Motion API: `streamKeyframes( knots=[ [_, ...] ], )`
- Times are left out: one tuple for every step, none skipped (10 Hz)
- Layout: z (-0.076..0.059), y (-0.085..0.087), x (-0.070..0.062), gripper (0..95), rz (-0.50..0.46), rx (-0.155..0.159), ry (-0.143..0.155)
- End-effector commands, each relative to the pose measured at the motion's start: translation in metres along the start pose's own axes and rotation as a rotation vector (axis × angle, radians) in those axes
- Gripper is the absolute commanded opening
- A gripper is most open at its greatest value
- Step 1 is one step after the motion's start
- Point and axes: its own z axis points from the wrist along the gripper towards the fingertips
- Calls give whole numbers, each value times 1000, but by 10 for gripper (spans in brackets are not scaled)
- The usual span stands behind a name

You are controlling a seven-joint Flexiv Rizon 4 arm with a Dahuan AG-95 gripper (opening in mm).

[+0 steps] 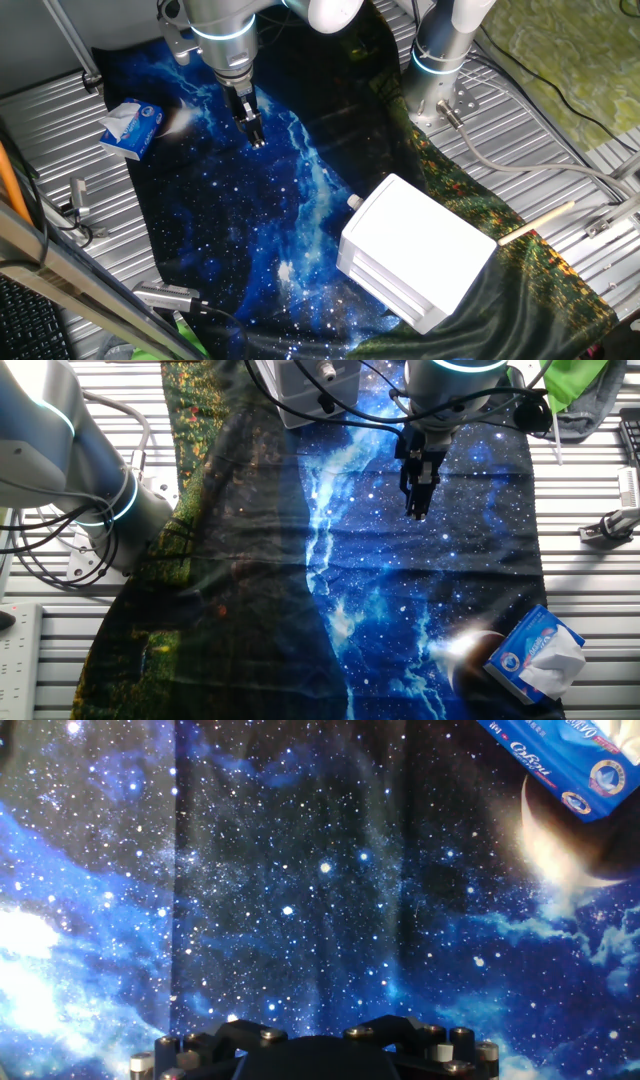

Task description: Grasp the handle and open the drawer

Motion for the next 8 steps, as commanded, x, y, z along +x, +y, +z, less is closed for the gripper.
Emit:
streamKeyframes(
  knots=[
    [0, 0, 0, 950, 0, 0, 0],
    [0, 0, 0, 0, -315, -1, 35],
    [0, 0, 0, 0, -316, 5, 36],
    [0, 0, 0, 0, -317, 5, 36],
    [0, 0, 0, 0, -317, 6, 37],
    [0, 0, 0, 0, -317, 6, 37],
    [0, 0, 0, 0, -318, 7, 37],
    [0, 0, 0, 0, -319, 7, 37]
  ],
)
